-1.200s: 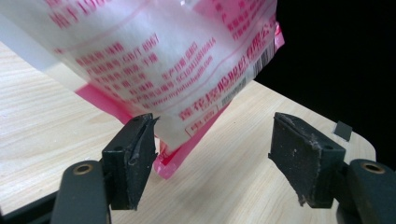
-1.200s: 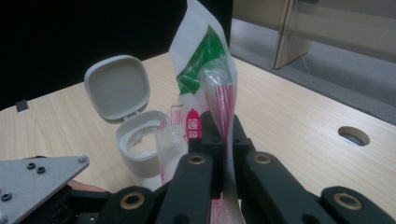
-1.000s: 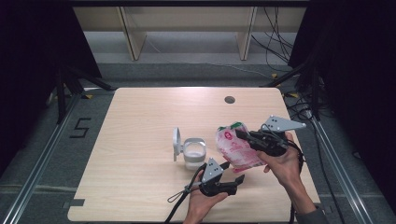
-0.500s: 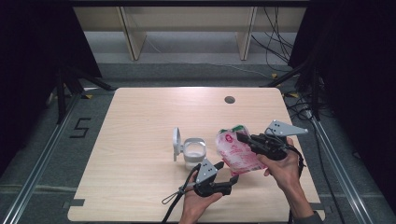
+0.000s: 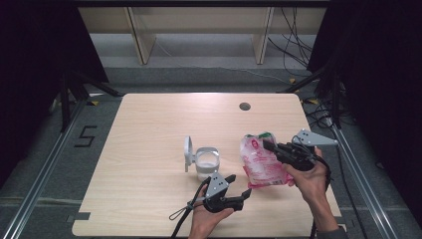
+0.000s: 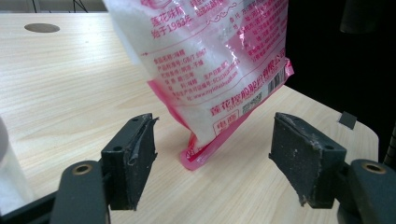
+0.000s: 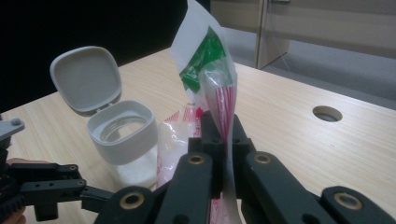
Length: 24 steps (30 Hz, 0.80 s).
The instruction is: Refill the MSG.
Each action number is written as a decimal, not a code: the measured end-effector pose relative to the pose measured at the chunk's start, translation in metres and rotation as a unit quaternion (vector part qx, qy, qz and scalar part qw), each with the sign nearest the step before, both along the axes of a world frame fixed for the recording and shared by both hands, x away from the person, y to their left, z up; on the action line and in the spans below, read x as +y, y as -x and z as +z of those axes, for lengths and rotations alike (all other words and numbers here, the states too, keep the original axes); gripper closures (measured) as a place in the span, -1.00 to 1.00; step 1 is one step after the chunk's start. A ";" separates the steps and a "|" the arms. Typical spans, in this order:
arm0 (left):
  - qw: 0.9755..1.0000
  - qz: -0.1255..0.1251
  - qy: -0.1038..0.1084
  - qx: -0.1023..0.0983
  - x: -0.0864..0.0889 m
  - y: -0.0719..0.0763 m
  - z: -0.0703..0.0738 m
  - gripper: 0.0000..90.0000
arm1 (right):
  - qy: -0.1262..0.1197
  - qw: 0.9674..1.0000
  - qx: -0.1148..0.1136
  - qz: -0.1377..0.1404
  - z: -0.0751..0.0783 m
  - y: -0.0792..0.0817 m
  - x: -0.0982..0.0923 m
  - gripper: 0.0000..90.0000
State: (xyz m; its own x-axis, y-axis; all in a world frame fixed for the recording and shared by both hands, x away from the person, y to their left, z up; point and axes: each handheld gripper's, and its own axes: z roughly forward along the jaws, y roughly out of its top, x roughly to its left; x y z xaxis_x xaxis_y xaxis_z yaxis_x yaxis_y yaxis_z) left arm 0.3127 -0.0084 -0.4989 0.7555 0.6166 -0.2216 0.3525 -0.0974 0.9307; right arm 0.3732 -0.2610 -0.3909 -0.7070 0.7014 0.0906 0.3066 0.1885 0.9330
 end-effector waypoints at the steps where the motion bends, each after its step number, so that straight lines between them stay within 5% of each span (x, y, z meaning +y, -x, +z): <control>1: 1.000 -0.002 0.011 -0.005 0.000 0.000 0.000 -0.34 | 0.001 1.000 0.002 -0.005 0.000 0.000 -0.001 1.00; 2: 1.000 -0.002 0.003 -0.005 0.002 0.000 0.001 -0.34 | 0.000 1.000 0.014 -0.011 0.000 0.001 -0.003 1.00; 3: 1.000 0.000 0.006 -0.004 0.002 0.000 0.002 -0.34 | 0.001 1.000 -0.006 -0.007 -0.002 -0.002 -0.005 1.00; 4: 1.000 0.001 -0.001 -0.005 0.005 0.000 0.003 -0.35 | -0.004 1.000 0.010 -0.015 -0.002 -0.001 -0.005 1.00; 10: 1.000 0.012 0.000 0.002 0.013 0.002 0.005 -0.35 | -0.006 0.999 0.019 -0.030 -0.008 -0.006 -0.016 1.00; 11: 1.000 0.005 -0.010 -0.011 0.015 0.001 0.006 -0.35 | -0.004 0.999 0.018 -0.032 -0.010 -0.007 -0.017 1.00; 15: 1.000 0.009 -0.014 -0.001 0.016 0.000 0.006 -0.35 | -0.001 0.999 0.015 -0.036 -0.014 -0.012 -0.024 1.00; 24: 1.000 0.008 -0.019 -0.015 0.024 -0.001 0.010 -0.35 | -0.004 0.998 0.036 -0.059 -0.024 -0.016 -0.035 1.00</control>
